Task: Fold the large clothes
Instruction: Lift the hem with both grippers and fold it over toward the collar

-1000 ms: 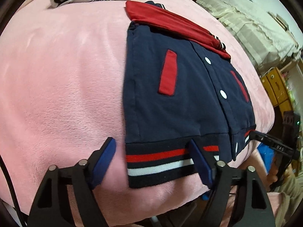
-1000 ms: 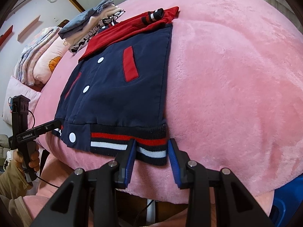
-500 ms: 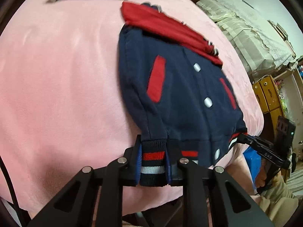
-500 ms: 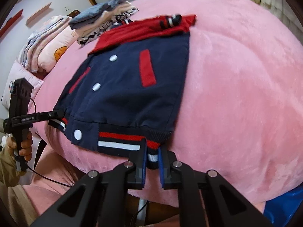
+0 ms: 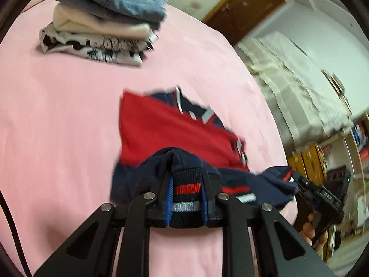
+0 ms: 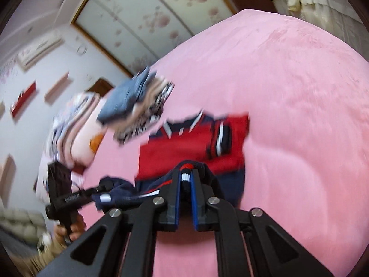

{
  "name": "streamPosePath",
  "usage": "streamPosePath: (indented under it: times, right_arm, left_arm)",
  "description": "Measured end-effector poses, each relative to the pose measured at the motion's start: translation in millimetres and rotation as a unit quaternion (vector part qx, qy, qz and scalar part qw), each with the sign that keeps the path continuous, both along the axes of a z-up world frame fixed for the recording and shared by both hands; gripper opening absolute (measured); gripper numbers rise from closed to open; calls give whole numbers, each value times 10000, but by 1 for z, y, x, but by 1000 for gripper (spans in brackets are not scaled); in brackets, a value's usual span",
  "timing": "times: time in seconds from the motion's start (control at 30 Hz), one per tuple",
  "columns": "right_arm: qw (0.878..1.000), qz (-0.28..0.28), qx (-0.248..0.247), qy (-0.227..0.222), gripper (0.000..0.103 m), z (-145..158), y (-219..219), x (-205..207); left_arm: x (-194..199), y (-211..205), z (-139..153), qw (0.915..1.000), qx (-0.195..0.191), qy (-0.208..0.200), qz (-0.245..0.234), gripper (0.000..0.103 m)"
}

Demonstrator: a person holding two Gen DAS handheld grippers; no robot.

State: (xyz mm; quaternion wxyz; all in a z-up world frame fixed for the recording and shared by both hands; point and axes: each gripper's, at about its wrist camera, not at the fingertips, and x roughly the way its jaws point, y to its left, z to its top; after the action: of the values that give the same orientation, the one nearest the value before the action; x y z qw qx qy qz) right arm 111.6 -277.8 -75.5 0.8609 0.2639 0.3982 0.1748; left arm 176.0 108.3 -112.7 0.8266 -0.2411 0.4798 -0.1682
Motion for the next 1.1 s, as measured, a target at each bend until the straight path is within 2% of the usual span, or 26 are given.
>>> streamPosePath:
  times: [0.07,0.13,0.17,0.23,0.27,0.3,0.47,0.6,0.77,0.87,1.1]
  right_arm:
    - [9998,-171,-95,-46,8,2,-2,30]
    - [9995,-296,-141,44,11,-2,-4,64]
    - [9993,-338,-173,68,12,-4,-4,73]
    - [9975,-506,-403,271,26,-12,-5,97]
    - [9974,-497,-407,327,39,-16,-6,105]
    - [9976,-474,-381,345,44,-20,-7,110]
    - [9977,-193,-602,230,45,-34,-4,112]
    - [9960,53,-885,139,45,-43,-3,103]
    - [9922,160,-1236,-25,45,-47,-7,83]
    - [9871,239,-1583,24,45,-54,-6,77]
    - [9821,457,-1827,53,45,-60,10,81]
  left_arm:
    - [25,0,-5,9999,46,32,153,22]
    - [54,1,-15,9990,162,247,322,33]
    - [66,1,-22,9984,217,360,387,42]
    - [85,7,-31,9971,149,557,501,51]
    - [89,9,-35,9968,61,593,537,52]
    - [90,12,-38,9967,1,593,547,53]
    - [90,14,-41,9987,105,423,254,53]
    - [79,21,-40,9989,418,187,-37,53]
    - [62,30,-48,9942,1020,83,-322,53]
    - [56,35,-57,9929,1119,112,-400,53]
    - [47,31,-68,9878,1439,61,-589,53]
